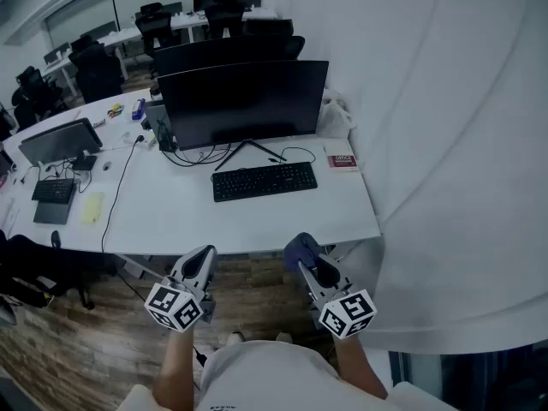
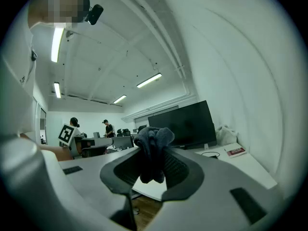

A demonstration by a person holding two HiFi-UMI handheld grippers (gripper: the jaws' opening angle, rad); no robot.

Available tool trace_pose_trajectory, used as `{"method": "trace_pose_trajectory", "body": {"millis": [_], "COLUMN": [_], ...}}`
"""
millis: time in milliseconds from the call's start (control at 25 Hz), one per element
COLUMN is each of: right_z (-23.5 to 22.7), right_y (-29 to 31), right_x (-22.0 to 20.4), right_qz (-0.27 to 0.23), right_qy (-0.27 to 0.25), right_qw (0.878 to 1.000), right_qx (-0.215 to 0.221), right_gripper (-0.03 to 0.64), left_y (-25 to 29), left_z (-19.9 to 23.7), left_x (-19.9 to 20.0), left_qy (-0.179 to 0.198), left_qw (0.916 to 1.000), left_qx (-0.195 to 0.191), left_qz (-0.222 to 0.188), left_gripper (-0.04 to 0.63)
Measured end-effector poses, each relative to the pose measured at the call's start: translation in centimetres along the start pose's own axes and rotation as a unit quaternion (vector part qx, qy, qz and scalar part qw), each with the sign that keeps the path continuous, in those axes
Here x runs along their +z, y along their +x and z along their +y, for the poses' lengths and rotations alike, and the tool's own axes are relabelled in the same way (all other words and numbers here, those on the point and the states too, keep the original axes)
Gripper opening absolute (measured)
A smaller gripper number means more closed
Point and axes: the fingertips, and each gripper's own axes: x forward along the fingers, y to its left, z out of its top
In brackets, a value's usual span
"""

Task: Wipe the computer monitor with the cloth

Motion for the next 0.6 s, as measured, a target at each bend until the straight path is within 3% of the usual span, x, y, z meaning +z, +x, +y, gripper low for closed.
{"method": "trace_pose_trajectory", "body": {"millis": [600], "right_z": [-2.1], "right_y": [-4.2], "right_x": [-1.2], "right_qz": [0.017], "right_qy": [0.0], "right_qw": [0.999], "right_qx": [0.046], "right_gripper": [0.12], "left_y": [0.6], "left_z": [-4.6], "left_x": [-0.9], "left_qy": [0.029], "left_qw": [0.9985], "left_qx": [0.047], "left_qz": [-0.007], "left_gripper": [0.006]}}
